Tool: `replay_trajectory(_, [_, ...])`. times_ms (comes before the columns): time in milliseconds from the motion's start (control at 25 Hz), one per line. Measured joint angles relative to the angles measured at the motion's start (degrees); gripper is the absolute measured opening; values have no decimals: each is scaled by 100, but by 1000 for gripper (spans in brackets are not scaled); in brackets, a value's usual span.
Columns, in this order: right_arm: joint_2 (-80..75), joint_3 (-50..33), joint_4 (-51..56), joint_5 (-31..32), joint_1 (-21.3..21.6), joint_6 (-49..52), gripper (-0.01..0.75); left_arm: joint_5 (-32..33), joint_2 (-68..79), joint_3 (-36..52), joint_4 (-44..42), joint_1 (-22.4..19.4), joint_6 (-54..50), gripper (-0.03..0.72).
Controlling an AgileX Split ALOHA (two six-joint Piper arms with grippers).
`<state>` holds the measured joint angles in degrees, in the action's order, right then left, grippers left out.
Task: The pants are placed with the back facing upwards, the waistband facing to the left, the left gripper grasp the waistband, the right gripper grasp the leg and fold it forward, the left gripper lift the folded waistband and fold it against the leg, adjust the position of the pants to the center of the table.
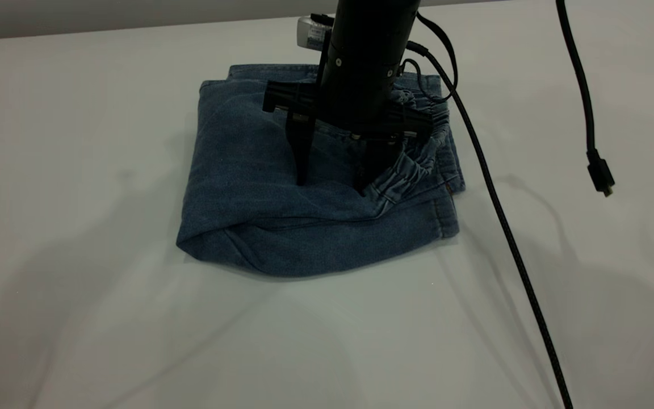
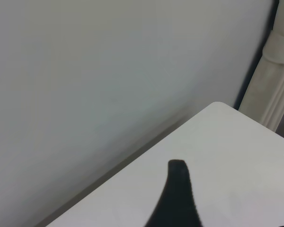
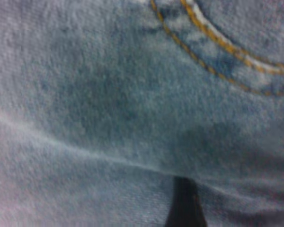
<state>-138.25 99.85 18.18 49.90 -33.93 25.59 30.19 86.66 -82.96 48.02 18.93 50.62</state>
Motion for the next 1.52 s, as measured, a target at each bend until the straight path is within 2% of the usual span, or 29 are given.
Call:
replay_trajectory(240, [604,-1,-754,348,0,176,426,0,0,0,-5,0,0,540])
replay_trajectory(400, [1234,4,-1446,850,6,-359,426,171,-153,-5,-11,0,0,540])
replay_trajectory(640, [2597,4,-2178,1943,6,-1608,426,1035,-534,-5,-519,0,-252,540])
replay_trajectory(920, [4310,-90,-1850,2026,6,-2123,426,2180,-1133,-5,-1407,0,-1379,540])
replay_trajectory(1240, [6421,-1252,-1681,2032,6,-2559,426,3820,-1931,120,-2493,0,-2899,540])
replay_trajectory(1520, [8333,-2962,-1768,1963,6,-2660,426,3973,-2850,1183,-2674,7,-4037,540])
